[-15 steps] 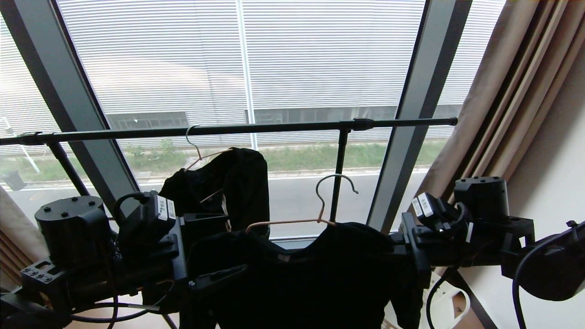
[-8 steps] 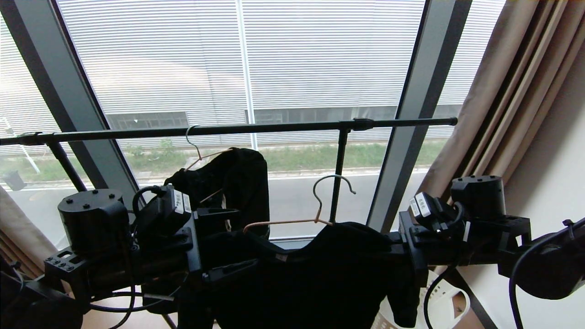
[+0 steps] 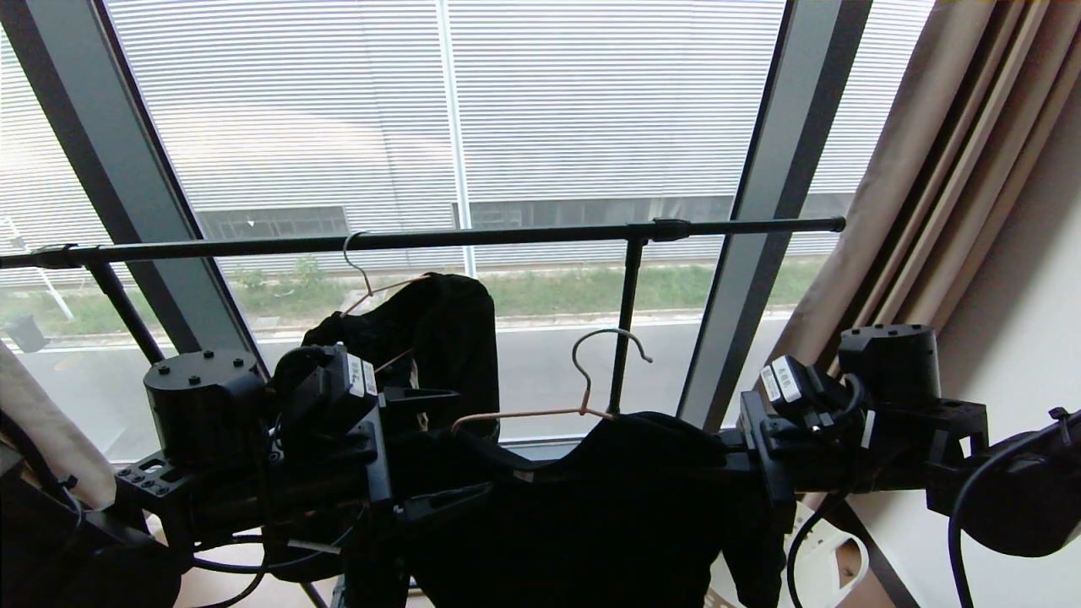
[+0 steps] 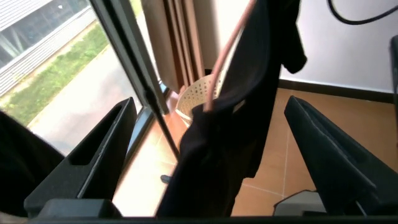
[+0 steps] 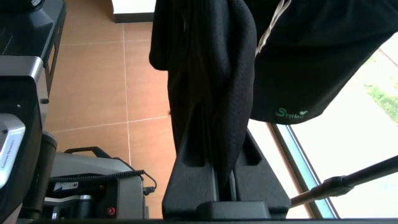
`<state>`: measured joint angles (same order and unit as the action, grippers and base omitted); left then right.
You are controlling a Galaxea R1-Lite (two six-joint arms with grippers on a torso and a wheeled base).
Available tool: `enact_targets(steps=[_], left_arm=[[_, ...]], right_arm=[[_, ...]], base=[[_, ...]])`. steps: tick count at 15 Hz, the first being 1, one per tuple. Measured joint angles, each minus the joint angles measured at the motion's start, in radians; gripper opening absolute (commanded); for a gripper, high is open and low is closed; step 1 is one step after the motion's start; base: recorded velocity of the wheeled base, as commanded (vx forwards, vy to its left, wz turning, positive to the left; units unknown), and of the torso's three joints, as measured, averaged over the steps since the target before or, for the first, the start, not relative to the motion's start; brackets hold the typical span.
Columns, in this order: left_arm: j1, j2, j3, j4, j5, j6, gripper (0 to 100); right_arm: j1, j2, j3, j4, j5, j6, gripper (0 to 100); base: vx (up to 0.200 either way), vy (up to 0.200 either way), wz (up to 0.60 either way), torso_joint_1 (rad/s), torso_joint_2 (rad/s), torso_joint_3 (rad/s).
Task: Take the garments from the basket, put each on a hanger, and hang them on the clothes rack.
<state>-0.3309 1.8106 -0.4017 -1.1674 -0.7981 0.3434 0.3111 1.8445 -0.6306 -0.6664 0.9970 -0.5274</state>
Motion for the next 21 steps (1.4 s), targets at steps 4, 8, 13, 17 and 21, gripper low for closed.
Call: enact_targets(steps=[4, 8, 13, 17, 21], left_arm=[[-0.008, 0.003, 0.006, 0.0, -0.001, 0.001, 0], [-0.008, 0.003, 0.015, 0.0, -0.006, 0.01, 0], [-0.001, 0.003, 0.014, -0.003, 0.0, 0.006, 0], [0.006, 0.003, 0.011, -0.003, -0.002, 0.005, 0], [0.028, 0.003, 0.009, -0.028, 0.0, 0.001, 0]], right_arm=[[0.001, -0.001, 0.0, 0.0, 0.0, 0.001, 0], [-0.001, -0.003, -0.005, -0.002, 0.001, 0.004, 0], [-0.002, -0.002, -0.014, 0.0, 0.0, 0.027, 0], [-0.004, 0.0, -0.02, -0.001, -0.001, 0.049, 100], [-0.026, 0.002, -0.02, -0.002, 0.001, 0.049, 100]], base=[[0.0, 0.0, 0.0, 0.0, 0.0, 0.0], [0.0, 0.0, 0.0, 0.0, 0.0, 0.0], [0.0, 0.0, 0.0, 0.0, 0.0, 0.0], [0.0, 0.0, 0.0, 0.0, 0.0, 0.0], [0.0, 0.0, 0.0, 0.0, 0.0, 0.0]])
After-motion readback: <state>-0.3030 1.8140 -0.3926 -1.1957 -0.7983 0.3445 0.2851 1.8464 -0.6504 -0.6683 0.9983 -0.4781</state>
